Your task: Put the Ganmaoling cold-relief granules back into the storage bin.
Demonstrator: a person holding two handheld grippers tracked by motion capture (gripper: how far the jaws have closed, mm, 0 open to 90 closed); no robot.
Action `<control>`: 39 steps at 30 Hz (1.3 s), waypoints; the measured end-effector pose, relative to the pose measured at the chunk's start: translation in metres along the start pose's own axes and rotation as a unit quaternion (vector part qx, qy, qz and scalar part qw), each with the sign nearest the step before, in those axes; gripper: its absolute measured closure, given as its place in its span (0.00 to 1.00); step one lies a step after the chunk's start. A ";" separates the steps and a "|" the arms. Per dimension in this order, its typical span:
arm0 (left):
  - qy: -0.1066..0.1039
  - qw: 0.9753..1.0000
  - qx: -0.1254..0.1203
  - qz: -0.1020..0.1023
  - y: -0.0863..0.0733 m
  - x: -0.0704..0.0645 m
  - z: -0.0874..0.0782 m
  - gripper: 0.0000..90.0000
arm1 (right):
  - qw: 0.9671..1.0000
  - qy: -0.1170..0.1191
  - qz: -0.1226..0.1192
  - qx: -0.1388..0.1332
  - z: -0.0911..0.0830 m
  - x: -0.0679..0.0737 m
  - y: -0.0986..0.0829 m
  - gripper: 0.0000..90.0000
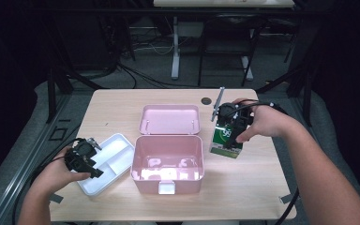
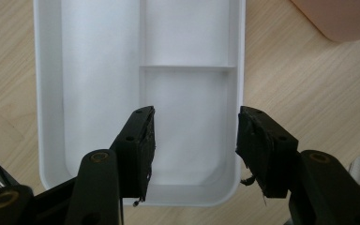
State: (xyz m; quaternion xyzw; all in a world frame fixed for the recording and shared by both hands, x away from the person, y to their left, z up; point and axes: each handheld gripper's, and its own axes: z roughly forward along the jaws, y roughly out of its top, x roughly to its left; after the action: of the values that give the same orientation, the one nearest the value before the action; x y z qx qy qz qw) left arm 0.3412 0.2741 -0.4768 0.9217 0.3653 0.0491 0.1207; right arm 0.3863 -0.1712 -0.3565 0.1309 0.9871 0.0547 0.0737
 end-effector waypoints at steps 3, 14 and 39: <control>0.000 1.000 0.000 0.000 0.000 0.000 0.000 0.52 | 1.000 -0.001 -0.019 0.009 -0.001 0.003 0.002 0.18; -0.002 1.000 -0.001 0.000 0.001 -0.001 0.000 0.52 | 0.999 0.005 -0.041 0.020 -0.003 0.008 0.008 0.18; 0.000 1.000 -0.001 0.003 0.001 -0.002 0.000 0.52 | 0.996 0.008 -0.093 0.000 -0.022 0.030 0.064 0.18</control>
State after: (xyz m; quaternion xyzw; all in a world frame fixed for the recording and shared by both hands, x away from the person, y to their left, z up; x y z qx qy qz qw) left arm 0.3406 0.2721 -0.4763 0.9227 0.3626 0.0496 0.1214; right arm 0.3700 -0.1038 -0.3310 0.0381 0.9956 0.0491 0.0705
